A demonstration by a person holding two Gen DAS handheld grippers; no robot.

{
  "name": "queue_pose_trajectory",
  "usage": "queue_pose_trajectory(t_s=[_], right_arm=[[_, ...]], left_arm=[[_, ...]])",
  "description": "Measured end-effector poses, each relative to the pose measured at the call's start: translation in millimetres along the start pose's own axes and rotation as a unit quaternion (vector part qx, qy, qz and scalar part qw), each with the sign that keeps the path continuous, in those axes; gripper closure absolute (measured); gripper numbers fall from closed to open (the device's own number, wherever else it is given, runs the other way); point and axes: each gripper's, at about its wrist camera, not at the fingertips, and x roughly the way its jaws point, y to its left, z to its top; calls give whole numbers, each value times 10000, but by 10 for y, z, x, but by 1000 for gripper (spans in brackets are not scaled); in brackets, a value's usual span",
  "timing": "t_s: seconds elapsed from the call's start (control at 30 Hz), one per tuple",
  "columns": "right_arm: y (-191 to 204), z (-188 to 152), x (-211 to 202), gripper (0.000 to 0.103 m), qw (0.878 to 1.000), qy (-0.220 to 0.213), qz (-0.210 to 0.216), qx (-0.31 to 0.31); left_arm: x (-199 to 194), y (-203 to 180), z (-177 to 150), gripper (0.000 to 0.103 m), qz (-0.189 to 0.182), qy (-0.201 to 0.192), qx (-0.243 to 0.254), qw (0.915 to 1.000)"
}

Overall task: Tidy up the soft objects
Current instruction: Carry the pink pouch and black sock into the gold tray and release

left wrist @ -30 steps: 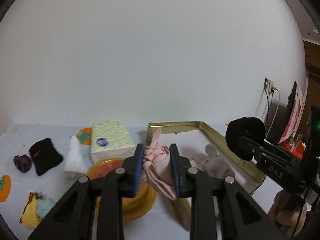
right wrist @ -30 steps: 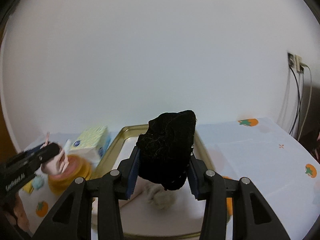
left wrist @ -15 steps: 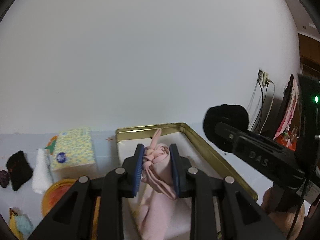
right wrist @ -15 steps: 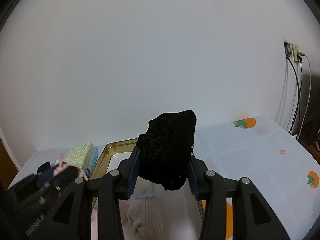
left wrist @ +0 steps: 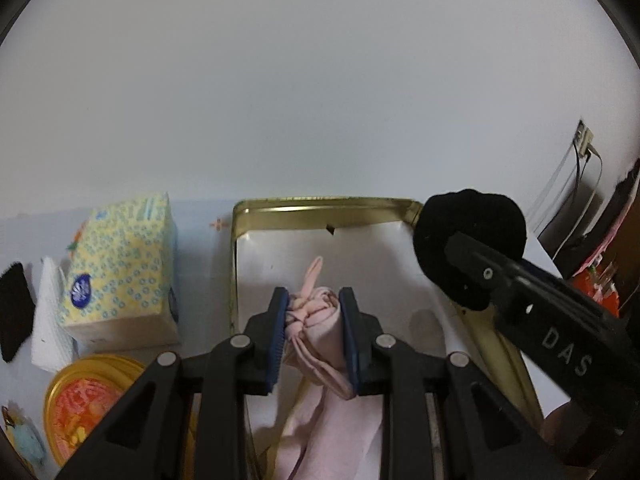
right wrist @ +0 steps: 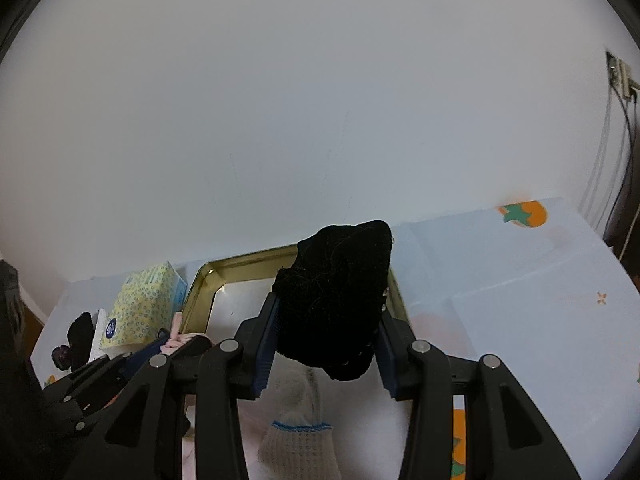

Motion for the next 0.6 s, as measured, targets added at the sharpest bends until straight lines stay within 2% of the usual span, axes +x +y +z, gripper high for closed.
queue_pose_trajectory(t_s=[0.13,0.17,0.2,0.23,0.27,0.3,0.37,0.47,0.6], right_arm=[[-50,-9,63,53,9996,105,237,143],[-79,-14,74,50,9987,114,441,237],[-102,-10,77,44,9979,137,557,299],[-120,-4,56,34,9972,108,653,346],[-126,-2,22,28,9971,17,682,350],[-123,-2,-16,20,9970,-91,685,345],[-117,-25,-125,19,9961,-376,753,279],[-127,-81,-237,19,9940,-641,851,256],[-179,-169,-473,19,9864,-1337,841,445]], left_arm=[[56,-21,4,75,132,209,-6,9997],[67,-27,7,63,159,261,-41,9995],[70,-23,9,38,160,288,-77,9994],[64,-17,9,29,70,300,-146,9994],[57,-21,11,16,-98,261,-195,9994],[36,-33,3,0,-56,216,-195,9996],[-51,-87,-23,0,331,-3,-85,9994],[-189,-181,-63,0,635,-254,230,9974],[-398,-160,-209,0,618,-654,350,9953]])
